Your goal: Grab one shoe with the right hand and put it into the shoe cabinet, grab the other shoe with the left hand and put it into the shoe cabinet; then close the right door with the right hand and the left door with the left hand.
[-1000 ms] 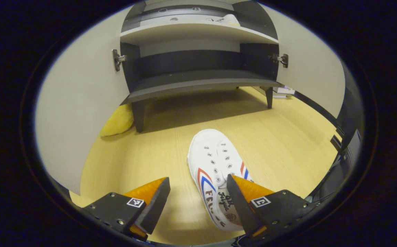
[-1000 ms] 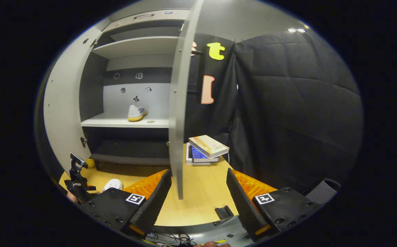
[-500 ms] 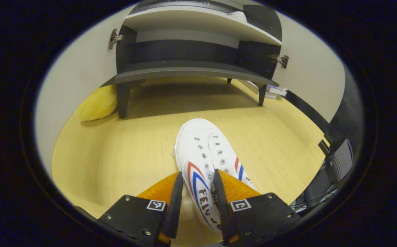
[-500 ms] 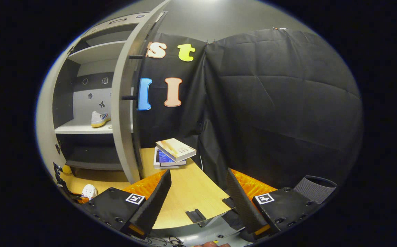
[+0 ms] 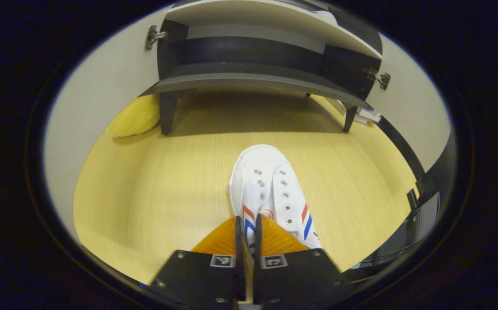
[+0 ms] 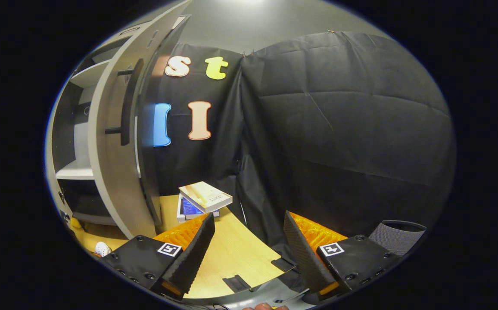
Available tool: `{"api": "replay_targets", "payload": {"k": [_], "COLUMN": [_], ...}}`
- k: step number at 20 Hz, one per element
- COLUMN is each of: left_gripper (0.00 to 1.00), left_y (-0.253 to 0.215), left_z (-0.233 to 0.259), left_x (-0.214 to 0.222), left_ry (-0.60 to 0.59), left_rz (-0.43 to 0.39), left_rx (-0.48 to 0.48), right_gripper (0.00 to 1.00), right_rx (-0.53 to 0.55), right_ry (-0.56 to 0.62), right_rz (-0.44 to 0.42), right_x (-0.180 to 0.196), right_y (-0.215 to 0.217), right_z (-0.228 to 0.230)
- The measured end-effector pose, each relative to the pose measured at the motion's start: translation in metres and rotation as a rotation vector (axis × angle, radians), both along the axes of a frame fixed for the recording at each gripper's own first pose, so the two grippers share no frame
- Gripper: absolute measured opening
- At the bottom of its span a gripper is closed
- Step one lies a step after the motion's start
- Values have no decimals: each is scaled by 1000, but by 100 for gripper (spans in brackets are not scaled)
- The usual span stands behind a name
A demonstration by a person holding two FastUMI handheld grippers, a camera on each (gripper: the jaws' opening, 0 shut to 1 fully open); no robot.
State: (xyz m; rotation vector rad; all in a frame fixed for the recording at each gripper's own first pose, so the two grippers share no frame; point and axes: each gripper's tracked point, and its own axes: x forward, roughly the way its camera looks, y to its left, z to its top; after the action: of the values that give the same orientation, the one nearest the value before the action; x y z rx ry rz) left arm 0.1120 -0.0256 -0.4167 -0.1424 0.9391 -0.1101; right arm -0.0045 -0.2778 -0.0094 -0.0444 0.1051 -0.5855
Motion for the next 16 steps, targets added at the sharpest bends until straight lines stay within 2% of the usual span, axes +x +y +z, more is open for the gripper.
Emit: {"api": "replay_targets", "payload": {"k": [1, 4, 7, 16], "left_gripper": [2, 2, 1, 1], "left_y": [-2, 3, 10, 11], "left_z": [-1, 7, 21, 30], "left_x": [-4, 2, 6, 11], "left_ry": [23, 16, -7, -191], "left_rz": [23, 64, 44, 66], "left_rx": [-11, -25, -21, -44], "right_gripper": [98, 98, 98, 98], "right_rx": [1, 1, -3, 0], "right_ry": [-8, -31, -47, -58], "right_rz": [-7, -24, -39, -38], "right_x": [3, 10, 16, 29], "right_y": [-5, -19, -31, -54], "right_z": [1, 6, 9, 10]}}
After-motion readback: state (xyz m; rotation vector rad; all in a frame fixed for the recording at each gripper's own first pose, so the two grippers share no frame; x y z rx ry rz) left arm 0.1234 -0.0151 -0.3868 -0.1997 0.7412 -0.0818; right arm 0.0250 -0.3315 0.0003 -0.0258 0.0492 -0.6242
